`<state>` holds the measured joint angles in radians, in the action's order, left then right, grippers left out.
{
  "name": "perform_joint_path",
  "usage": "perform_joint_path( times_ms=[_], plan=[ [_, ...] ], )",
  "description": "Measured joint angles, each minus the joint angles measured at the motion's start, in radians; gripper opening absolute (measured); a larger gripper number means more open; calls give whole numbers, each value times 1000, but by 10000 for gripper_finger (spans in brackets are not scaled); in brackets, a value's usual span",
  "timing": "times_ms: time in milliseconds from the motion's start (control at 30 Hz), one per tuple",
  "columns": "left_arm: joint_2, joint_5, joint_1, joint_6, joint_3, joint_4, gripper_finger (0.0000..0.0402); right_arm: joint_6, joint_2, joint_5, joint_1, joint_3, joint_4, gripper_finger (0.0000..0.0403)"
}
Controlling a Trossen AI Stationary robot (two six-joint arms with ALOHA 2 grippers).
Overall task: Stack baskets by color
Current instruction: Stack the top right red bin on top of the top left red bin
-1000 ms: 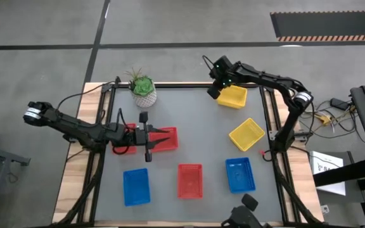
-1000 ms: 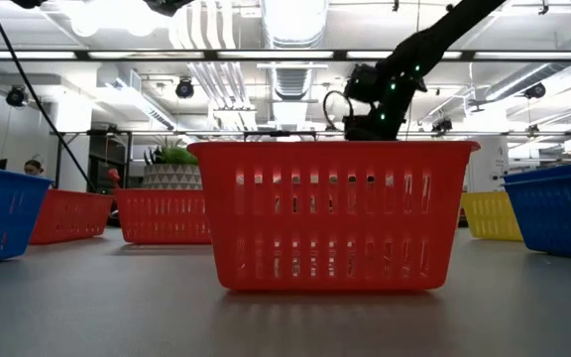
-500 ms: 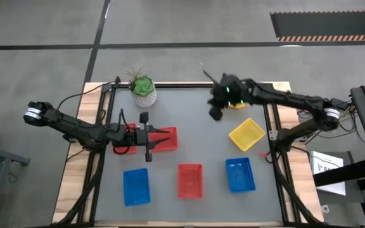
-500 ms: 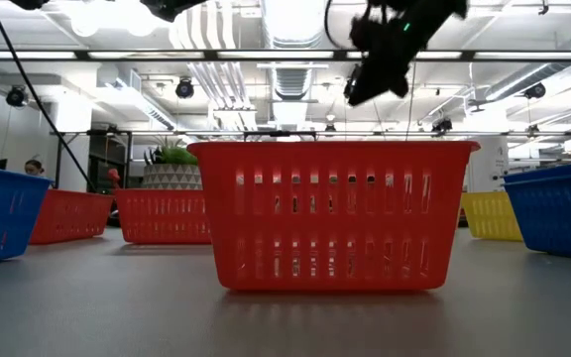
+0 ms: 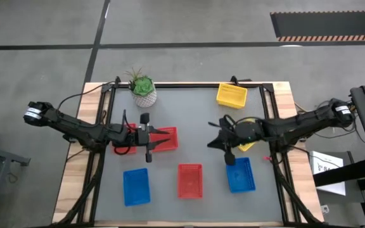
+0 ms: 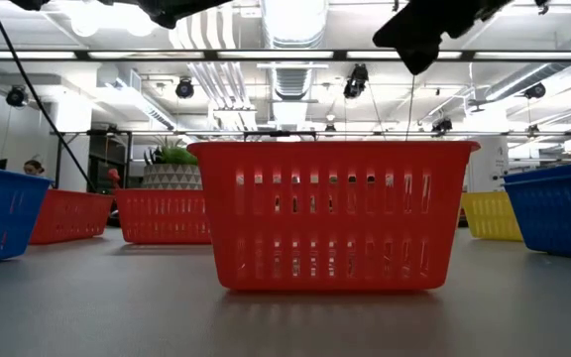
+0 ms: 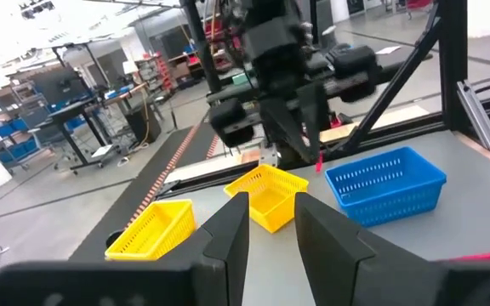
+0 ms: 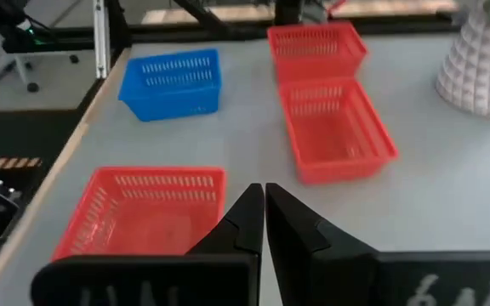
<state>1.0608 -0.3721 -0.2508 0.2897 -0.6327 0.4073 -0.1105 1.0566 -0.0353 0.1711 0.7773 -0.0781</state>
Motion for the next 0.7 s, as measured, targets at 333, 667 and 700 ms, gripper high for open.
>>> perform_joint_path(
  times_ms=[333,667,700],
  plan=[
    [25,0,0,-97,0,1,81,157,-24,-47,-31,-159,212,9],
    [108,0,-1,-285,0,2,81,212,-126,-43,-87,-251,281,9],
    [118,0,-1,-300,0,-1,81,215,-140,-41,-86,-260,299,9]
  ],
)
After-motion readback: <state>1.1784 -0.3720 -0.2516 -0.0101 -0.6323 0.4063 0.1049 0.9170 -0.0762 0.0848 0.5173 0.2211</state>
